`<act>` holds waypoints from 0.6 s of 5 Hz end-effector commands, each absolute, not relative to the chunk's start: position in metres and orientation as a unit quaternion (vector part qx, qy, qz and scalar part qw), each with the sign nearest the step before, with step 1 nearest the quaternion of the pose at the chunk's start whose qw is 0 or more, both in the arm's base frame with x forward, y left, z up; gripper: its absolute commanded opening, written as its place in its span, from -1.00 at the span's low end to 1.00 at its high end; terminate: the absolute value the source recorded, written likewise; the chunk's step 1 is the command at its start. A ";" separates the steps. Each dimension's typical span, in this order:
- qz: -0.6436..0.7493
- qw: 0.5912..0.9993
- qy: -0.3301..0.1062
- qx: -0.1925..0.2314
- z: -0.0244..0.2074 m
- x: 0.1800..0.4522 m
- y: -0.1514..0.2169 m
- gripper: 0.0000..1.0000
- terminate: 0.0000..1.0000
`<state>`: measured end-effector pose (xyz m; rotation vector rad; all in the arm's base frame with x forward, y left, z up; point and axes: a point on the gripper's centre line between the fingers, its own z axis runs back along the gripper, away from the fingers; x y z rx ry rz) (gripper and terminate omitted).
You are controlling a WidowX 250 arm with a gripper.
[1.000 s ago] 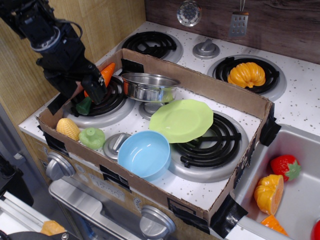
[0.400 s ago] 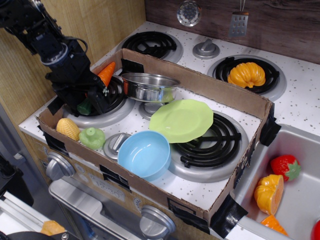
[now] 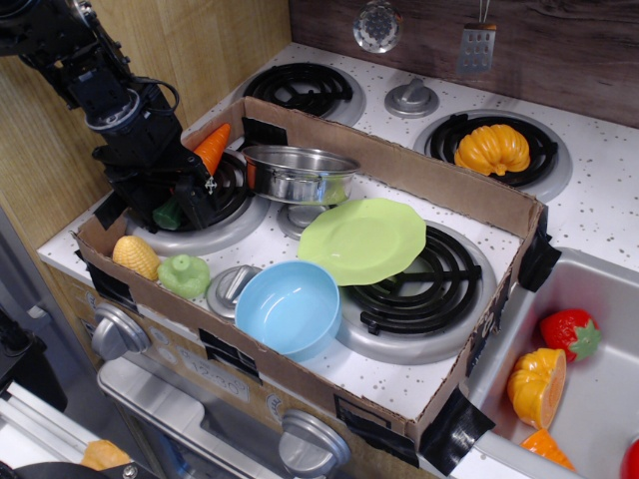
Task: Put carrot on plate
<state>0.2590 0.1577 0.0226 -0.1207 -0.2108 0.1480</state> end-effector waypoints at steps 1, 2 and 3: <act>0.061 0.993 -0.100 -0.024 0.049 0.267 0.158 -1.00 -1.00; 0.007 0.993 -0.114 0.003 0.062 0.278 0.155 -1.00 -1.00; -0.007 0.993 -0.107 0.039 0.093 0.292 0.145 -1.00 -1.00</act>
